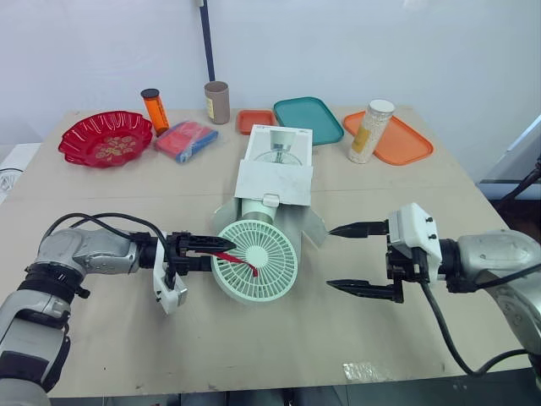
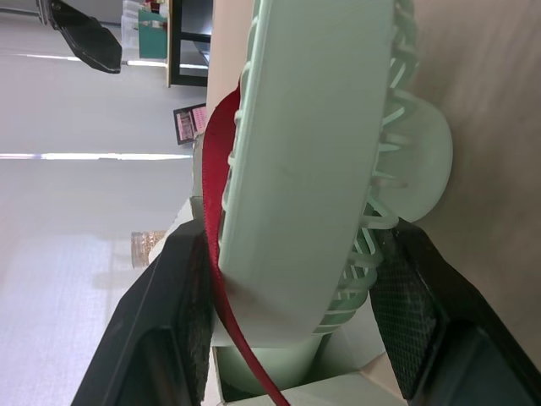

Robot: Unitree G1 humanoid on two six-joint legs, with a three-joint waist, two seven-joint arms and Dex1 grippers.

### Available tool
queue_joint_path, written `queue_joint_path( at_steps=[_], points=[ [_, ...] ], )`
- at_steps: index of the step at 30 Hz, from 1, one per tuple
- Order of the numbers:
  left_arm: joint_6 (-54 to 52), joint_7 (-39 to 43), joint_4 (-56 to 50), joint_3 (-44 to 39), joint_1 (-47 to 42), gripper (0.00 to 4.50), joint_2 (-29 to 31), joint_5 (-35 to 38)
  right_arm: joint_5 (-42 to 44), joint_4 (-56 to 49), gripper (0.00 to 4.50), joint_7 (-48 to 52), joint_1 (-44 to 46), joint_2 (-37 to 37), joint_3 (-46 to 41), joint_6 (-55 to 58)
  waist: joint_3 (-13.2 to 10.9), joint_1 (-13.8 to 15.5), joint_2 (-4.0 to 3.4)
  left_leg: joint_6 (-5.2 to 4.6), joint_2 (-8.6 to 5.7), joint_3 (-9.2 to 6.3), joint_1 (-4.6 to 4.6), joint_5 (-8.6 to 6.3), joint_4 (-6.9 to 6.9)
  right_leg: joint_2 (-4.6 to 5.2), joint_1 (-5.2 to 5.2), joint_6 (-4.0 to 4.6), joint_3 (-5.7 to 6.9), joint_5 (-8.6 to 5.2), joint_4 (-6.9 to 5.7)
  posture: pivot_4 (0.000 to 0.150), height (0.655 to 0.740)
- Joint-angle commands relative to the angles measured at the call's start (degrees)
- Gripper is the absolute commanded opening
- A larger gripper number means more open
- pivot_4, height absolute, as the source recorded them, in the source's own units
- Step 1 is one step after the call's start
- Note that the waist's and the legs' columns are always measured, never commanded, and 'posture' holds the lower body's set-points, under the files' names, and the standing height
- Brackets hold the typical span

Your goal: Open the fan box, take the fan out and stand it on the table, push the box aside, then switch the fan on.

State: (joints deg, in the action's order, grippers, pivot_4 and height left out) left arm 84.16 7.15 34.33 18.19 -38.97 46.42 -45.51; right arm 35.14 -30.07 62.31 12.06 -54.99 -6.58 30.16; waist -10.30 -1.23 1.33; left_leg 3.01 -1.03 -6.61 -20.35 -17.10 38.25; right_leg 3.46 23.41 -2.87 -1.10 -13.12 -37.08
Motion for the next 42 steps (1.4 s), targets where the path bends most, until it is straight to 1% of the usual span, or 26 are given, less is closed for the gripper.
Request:
queue_joint_path(
  at_steps=[1,5,14,26,30,39,42],
  points=[
    [-0.5,0.7,-0.6,0.6,0.7,2.09,0.9,1.1,0.1,-1.5,4.50,-0.1,0.9,-0.3,-0.7,-0.6,0.0,0.0,0.00,0.00,0.00,0.00,0.00,0.00,0.00,0.00,0.00,0.00,0.00,0.00,0.00,0.150,0.7400],
    [-1.4,1.3,-2.7,-0.4,1.5,2.09,1.9,3.8,-0.2,-1.0,4.50,0.1,1.2,-0.3,-0.5,-0.9,0.0,0.0,0.00,-0.01,0.00,0.00,0.00,-0.01,0.01,0.00,0.00,0.00,0.00,0.00,0.00,0.150,0.7400],
    [-4.2,5.7,-10.6,-0.3,5.2,2.09,7.4,16.7,-0.7,0.2,4.50,-0.1,2.2,0.1,-0.5,-1.0,0.0,-0.1,0.00,-0.06,0.03,0.02,-0.01,-0.04,-0.01,-0.02,0.06,0.01,-0.01,0.00,0.00,0.150,0.7400],
    [-13.4,13.8,-25.1,-0.9,13.8,2.09,12.1,32.2,0.0,3.2,4.50,1.2,5.1,-0.4,-1.0,-0.1,0.0,-0.1,-0.01,-0.07,0.04,0.01,-0.03,-0.04,0.00,-0.02,0.06,0.01,-0.02,0.00,0.01,0.150,0.7400],
    [-15.6,16.0,-27.4,-1.6,15.3,2.09,13.6,35.8,-0.2,3.9,4.50,1.8,5.6,-0.7,-1.0,-0.2,0.0,-0.1,-0.01,-0.09,0.04,0.02,-0.03,-0.05,0.00,-0.03,0.06,0.01,-0.03,0.00,0.02,0.150,0.7400],
    [-24.6,22.0,-35.1,-4.7,18.1,2.09,16.7,47.8,0.0,4.7,4.50,2.9,5.7,-1.5,-1.9,-0.1,0.0,-0.1,-0.03,-0.11,0.06,0.02,-0.03,-0.06,0.00,-0.04,0.06,0.01,-0.03,0.00,0.02,0.150,0.7400],
    [-27.2,24.0,-37.4,-6.3,19.5,2.09,16.8,50.5,0.2,4.8,4.50,2.9,5.7,-1.6,-2.3,0.0,0.0,-0.1,-0.03,-0.11,0.06,0.03,-0.03,-0.06,0.00,-0.05,0.06,0.01,-0.03,0.00,0.02,0.150,0.7400]
  ],
)
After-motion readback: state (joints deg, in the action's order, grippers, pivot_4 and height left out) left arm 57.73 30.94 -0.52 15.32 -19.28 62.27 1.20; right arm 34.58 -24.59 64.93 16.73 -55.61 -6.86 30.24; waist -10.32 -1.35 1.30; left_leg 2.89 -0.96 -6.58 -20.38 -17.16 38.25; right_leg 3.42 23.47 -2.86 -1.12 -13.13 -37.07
